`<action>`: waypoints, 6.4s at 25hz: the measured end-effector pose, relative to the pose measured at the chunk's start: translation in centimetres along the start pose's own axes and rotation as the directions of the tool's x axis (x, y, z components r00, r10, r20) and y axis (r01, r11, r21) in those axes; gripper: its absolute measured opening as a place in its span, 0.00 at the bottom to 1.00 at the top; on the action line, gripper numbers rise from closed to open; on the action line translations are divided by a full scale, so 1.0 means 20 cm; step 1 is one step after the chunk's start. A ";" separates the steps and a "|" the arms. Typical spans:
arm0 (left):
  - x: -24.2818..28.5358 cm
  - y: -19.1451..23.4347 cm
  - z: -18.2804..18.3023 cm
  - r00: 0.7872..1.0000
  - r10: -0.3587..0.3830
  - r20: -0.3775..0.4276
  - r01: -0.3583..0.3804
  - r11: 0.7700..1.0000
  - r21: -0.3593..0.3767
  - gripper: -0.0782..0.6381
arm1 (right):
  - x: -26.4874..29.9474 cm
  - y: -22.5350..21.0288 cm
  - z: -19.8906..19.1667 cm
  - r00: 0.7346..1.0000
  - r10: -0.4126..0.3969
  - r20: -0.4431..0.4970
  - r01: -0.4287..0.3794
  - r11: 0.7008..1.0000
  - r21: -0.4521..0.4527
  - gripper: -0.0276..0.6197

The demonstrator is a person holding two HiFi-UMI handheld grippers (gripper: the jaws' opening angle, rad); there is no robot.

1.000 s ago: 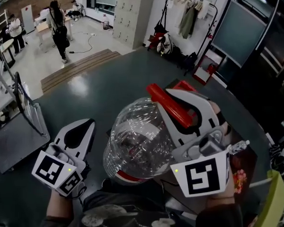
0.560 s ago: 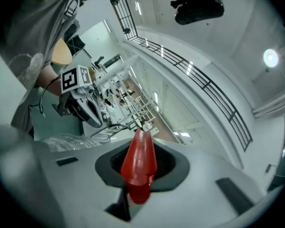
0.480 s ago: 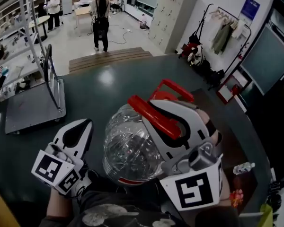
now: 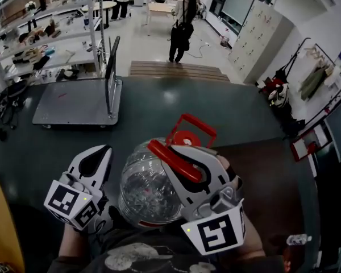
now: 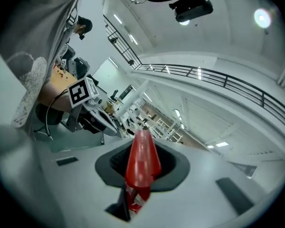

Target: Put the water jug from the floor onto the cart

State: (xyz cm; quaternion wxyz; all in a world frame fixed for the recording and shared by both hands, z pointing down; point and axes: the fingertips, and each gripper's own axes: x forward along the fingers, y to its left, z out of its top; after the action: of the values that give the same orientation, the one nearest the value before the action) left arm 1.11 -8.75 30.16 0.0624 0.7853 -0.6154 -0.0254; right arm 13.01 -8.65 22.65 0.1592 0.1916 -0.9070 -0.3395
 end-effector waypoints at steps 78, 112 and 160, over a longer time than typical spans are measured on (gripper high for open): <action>0.74 4.53 -0.66 0.928 0.210 -0.309 -0.274 0.945 -0.179 0.12 | 4.79 0.89 -0.73 0.879 0.467 -0.095 -0.397 0.828 0.397 0.10; 1.73 5.63 -0.80 0.893 0.207 -0.400 -0.290 0.944 -0.160 0.12 | 6.39 0.60 -1.52 0.854 0.468 -0.229 -0.388 0.864 0.320 0.10; 0.92 4.45 -0.58 0.967 0.107 -0.232 -0.149 0.974 -0.173 0.12 | 5.02 0.48 -0.59 0.998 0.069 0.004 -0.062 0.868 0.492 0.03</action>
State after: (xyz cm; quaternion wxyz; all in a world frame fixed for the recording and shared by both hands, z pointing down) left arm -78.77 -46.68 53.81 0.2059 0.7323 -0.6490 0.0079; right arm -72.31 -54.21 53.51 0.1230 0.1973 -0.9684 -0.0908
